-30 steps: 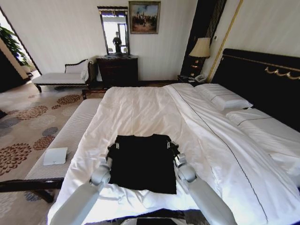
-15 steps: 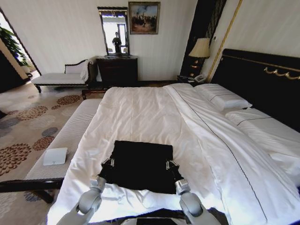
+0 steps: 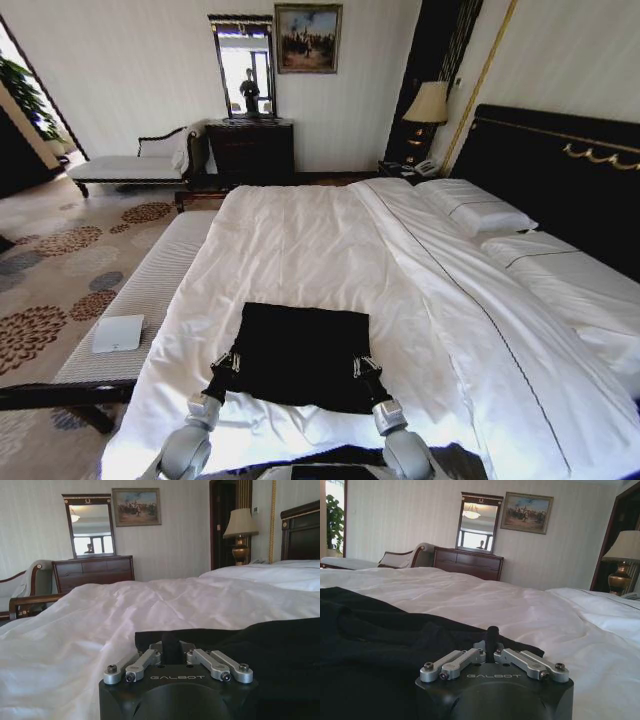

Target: Fold the clothes on the bed.

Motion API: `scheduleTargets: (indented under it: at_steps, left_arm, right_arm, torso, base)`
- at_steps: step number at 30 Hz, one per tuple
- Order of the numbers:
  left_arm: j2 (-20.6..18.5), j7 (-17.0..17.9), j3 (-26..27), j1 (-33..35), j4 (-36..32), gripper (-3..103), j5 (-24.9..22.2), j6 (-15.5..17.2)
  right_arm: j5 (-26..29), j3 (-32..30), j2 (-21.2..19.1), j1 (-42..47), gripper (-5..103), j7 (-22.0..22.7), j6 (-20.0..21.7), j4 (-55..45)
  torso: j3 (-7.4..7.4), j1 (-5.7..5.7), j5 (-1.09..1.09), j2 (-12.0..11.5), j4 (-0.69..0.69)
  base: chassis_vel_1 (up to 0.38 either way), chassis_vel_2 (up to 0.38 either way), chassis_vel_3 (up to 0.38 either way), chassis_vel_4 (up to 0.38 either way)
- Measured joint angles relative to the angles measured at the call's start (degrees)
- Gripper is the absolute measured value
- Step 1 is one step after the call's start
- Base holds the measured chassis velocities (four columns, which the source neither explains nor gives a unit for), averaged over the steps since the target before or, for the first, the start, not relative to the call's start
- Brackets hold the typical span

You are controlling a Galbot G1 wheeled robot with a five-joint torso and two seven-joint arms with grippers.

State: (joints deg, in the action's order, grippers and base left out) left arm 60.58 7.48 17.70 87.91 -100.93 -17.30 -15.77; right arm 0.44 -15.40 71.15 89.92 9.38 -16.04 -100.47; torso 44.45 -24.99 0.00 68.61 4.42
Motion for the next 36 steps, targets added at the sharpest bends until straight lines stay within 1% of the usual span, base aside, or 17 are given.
scheduleTargets:
  at_steps: [3, 8, 11, 12, 13, 16, 20, 22, 23, 24, 26, 30, 31, 32, 33, 35, 36]
  left_arm:
    - [-0.01, 0.11, -0.23, 0.14, -0.73, 28, 0.00, 0.11]
    - [-0.14, 0.76, -0.46, 0.77, -1.64, 32, -0.01, 0.53]
    - [-0.41, 1.78, -0.21, 2.02, -2.46, 46, -0.05, 1.06]
    - [-0.41, 1.78, -0.21, 2.02, -2.46, 46, -0.05, 1.06]
    - [-0.55, 1.88, 0.29, 2.96, -3.10, 51, -0.04, 1.10]
    - [-0.67, 1.93, 1.46, 4.30, -3.99, 57, -0.16, 1.11]
    - [-0.96, 1.89, 4.83, 6.39, -6.28, 78, -2.75, 1.51]
    - [-1.01, 1.86, 5.41, 6.51, -6.57, 78, -3.54, 1.81]
    - [-1.27, 1.87, 7.12, 6.06, -7.08, 94, -7.11, 3.34]
    - [-1.48, 2.12, 7.56, 5.16, -7.08, 98, -8.92, 4.36]
    - [-1.69, 2.25, 7.69, 4.45, -7.02, 98, -9.89, 4.91]
    - [-3.44, 3.06, 6.99, -0.22, -5.63, 100, -14.87, 8.20]
    - [-3.44, 3.06, 6.99, -0.22, -5.63, 100, -14.87, 8.20]
    - [-3.98, 3.36, 6.53, -1.52, -5.05, 100, -16.03, 9.07]
    - [-4.46, 3.48, 6.09, -2.61, -4.56, 100, -16.95, 9.68]
    - [-5.84, 3.71, 4.41, -5.77, -2.97, 100, -19.61, 11.60]
    - [-6.54, 3.90, 3.33, -7.58, -1.78, 100, -21.08, 12.65]
  right_arm:
    - [0.16, -0.37, 0.00, 1.15, 2, 0.08, 0.00, -1.10]
    - [-0.09, -0.57, 0.05, 2.54, 2, 0.13, -0.08, -2.10]
    - [-1.07, -0.54, -0.13, 3.68, 1, -0.25, -0.38, -2.30]
    - [-1.07, -0.54, -0.13, 3.68, 1, -0.25, -0.38, -2.30]
    - [-1.40, -0.51, -0.14, 4.30, 11, -0.32, -0.51, -2.41]
    - [-1.67, -0.71, -0.12, 4.79, 16, -0.34, -0.85, -2.41]
    - [-1.63, -3.07, -0.09, 4.90, 37, -0.25, -3.18, -1.61]
    - [-1.15, -3.52, -0.14, 4.94, 37, -0.22, -3.53, -1.71]
    - [1.43, -4.84, -0.43, 5.19, 54, 0.06, -3.71, -3.26]
    - [3.18, -5.40, -0.76, 5.19, 60, 0.30, -2.96, -4.51]
    - [4.14, -5.60, -0.98, 5.18, 60, 0.37, -2.36, -5.12]
    - [16.20, -6.30, -3.70, 3.27, 82, 0.70, 4.88, -8.32]
    - [16.20, -6.30, -3.70, 3.27, 82, 0.70, 4.88, -8.32]
    - [21.25, -6.53, -4.85, 1.99, 82, 0.81, 7.47, -8.94]
    - [24.90, -6.64, -5.83, 0.80, 87, 0.84, 9.73, -9.31]
    - [35.79, -7.09, -8.67, -3.29, 97, 0.85, 16.64, -9.79]
    - [42.03, -7.18, -9.95, -5.43, 97, 0.74, 19.97, -9.61]
  torso:
    - [0.00, 0.00, 0.00, 0.00, 0.01]
    - [0.00, 0.00, 0.00, 0.00, 0.00]
    - [0.00, 0.00, 0.00, 0.00, 0.00]
    - [0.00, 0.00, 0.00, 0.00, 0.00]
    - [0.00, 0.00, 0.00, 0.00, 0.00]
    - [0.00, 0.00, 0.00, 0.00, 0.01]
    - [0.00, 0.00, 0.00, 0.00, -0.01]
    - [0.00, 0.00, 0.00, 0.00, 0.00]
    - [0.00, 0.00, 0.01, -0.01, 0.00]
    - [0.00, 0.00, 0.00, -0.01, -0.01]
    - [0.00, 0.00, 0.00, -0.01, 0.00]
    - [0.00, 0.00, 0.01, -0.01, 0.01]
    - [0.00, 0.00, 0.01, -0.01, 0.01]
    - [0.00, 0.00, 0.00, -0.01, 0.00]
    - [0.00, 0.00, 0.00, -0.01, 0.01]
    - [0.00, 0.00, 0.00, -0.01, 0.00]
    - [0.01, 0.00, -0.02, -0.01, -0.01]
  base:
    - [0.000, 0.000, 0.000, 0.000]
    - [0.000, 0.000, 0.000, 0.000]
    - [0.000, 0.000, 0.000, 0.000]
    - [0.000, 0.000, 0.000, 0.000]
    - [0.000, 0.000, 0.000, 0.000]
    - [0.000, 0.000, 0.000, 0.000]
    - [0.000, 0.000, 0.000, 0.000]
    - [0.000, 0.000, 0.000, 0.000]
    - [0.000, 0.000, 0.000, 0.000]
    - [0.000, 0.000, 0.000, 0.000]
    - [0.000, 0.000, 0.000, 0.000]
    - [0.000, 0.000, 0.000, 0.000]
    - [0.000, 0.000, 0.000, 0.000]
    - [0.000, 0.000, 0.000, 0.000]
    - [0.000, 0.000, 0.000, 0.000]
    - [0.000, 0.000, 0.000, 0.000]
    - [0.000, 0.000, 0.000, 0.000]
